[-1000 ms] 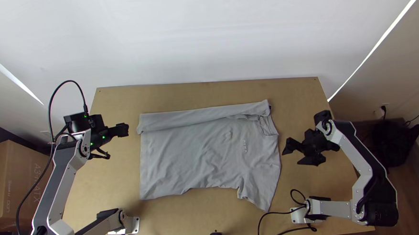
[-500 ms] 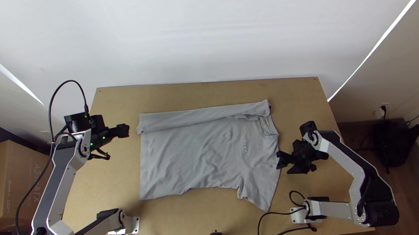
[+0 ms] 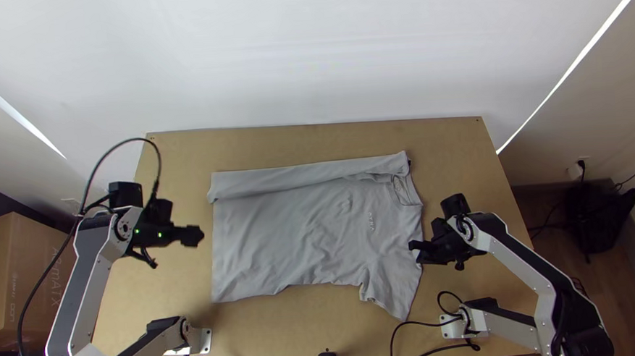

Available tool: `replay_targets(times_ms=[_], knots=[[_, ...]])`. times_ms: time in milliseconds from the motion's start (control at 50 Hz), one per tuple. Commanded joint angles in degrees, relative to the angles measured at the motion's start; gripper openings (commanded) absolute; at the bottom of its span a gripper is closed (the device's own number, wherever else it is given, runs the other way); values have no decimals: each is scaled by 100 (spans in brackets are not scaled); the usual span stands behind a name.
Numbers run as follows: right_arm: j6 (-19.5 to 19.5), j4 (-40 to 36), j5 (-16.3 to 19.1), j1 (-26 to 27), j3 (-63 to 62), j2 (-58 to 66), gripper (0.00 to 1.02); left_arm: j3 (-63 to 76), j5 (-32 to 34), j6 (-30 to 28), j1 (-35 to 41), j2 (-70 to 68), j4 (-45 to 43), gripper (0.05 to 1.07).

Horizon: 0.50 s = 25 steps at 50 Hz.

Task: Fold the t-shirt

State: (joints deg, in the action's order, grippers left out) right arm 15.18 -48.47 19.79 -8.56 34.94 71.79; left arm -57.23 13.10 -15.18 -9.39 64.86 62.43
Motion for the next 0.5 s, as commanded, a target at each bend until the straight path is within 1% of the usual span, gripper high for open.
replay_targets(times_ms=[0,60,120,180,200,240,300,420,480], knots=[[108,-14,-54,65,-75,-253,2,239,52,-1189,157,-255,902,100],[108,-31,-54,117,-49,-385,2,538,-18,-1391,174,-378,1183,100],[90,-31,-54,179,-31,-482,2,872,-124,-1734,200,-536,1438,100],[90,-49,-54,205,-13,-517,2,1118,-229,-1892,236,-668,1658,100],[82,-49,-54,205,-22,-526,2,1197,-264,-1927,288,-685,1781,98],[73,-58,-54,223,-22,-534,2,1346,-344,-1927,429,-738,1904,96],[64,-75,-54,232,-31,-552,2,1584,-449,-1901,666,-843,1948,96],[73,-75,-54,240,-75,-596,2,1821,-669,-1637,1211,-835,1702,96],[82,-84,-54,240,-92,-631,2,1830,-704,-1497,1352,-756,1535,95]])
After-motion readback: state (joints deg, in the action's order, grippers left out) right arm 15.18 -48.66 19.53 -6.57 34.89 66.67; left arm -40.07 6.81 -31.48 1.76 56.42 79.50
